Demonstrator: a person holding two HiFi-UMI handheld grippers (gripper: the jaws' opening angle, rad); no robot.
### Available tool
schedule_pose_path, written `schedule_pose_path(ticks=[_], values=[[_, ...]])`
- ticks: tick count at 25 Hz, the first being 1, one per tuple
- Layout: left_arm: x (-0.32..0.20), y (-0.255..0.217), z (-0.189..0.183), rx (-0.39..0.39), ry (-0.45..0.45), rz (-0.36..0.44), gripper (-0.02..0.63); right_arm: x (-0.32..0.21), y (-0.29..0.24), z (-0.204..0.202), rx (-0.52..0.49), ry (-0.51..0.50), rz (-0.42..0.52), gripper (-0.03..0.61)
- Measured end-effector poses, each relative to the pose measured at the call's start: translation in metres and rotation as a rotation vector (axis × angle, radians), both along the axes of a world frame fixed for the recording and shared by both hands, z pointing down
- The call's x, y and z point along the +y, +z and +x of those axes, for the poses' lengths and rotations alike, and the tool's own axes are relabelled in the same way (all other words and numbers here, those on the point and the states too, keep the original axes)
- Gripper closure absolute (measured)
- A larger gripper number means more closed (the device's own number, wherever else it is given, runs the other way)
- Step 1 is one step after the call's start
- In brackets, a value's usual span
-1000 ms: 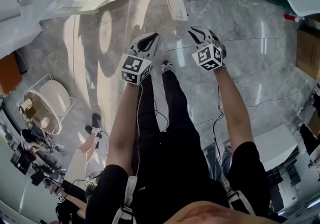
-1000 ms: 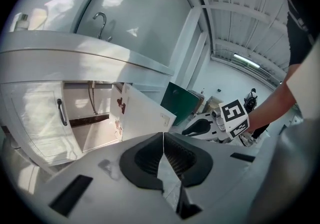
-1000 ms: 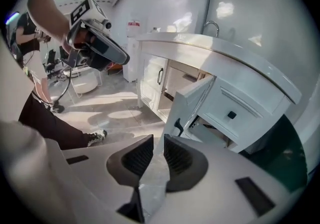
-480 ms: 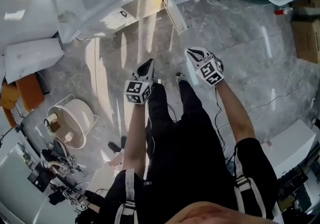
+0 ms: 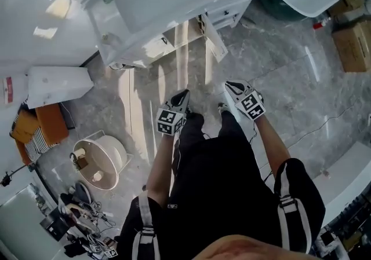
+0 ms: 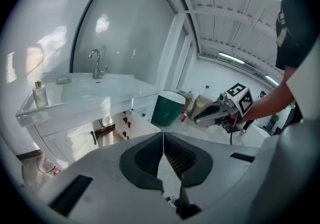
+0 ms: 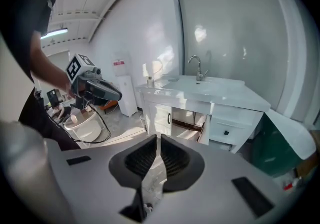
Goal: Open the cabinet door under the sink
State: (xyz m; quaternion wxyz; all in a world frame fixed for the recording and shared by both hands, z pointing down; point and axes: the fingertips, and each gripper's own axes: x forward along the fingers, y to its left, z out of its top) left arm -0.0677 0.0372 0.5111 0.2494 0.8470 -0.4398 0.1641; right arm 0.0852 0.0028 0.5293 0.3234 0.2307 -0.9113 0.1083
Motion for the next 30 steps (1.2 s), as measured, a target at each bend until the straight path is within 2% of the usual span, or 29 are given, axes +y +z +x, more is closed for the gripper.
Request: schedule_pose_path(ticks=[3,6,9,12,17,22,26,30], values=[[-0.007,-0.013,-0.025,0.024,-0.028,0.026,0.597,0.001,-0.013,-0.011,-0.001,0.042,0.017,0.5],[-0.01,-0.02,-0.045,0.008,0.008,0.042,0.597,0.003,-0.021,-0.029,0.004,0.064,0.053,0.505],[-0.01,-0.026,-0.05,-0.02,0.059,0.061,0.597,0.007,-0.028,-0.038,-0.01,0.072,0.067,0.514],[-0.017,-0.042,-0.047,-0.035,0.04,0.11,0.597,0.009,-0.037,-0.042,-0.025,0.028,0.072,0.517],[-0.006,-0.064,-0.025,0.015,-0.105,0.163,0.597,0.025,-0.047,-0.028,-0.041,-0.082,0.062,0.517],[0.032,-0.074,0.007,0.034,-0.222,0.171,0.597,0.044,-0.051,0.005,-0.009,-0.218,0.07,0.517],[0.059,-0.074,0.032,0.038,-0.297,0.15,0.597,0.043,-0.054,0.029,-0.017,-0.256,0.061,0.517],[0.085,-0.066,0.055,0.035,-0.308,0.116,0.597,0.049,-0.054,0.041,-0.027,-0.258,0.072,0.517]])
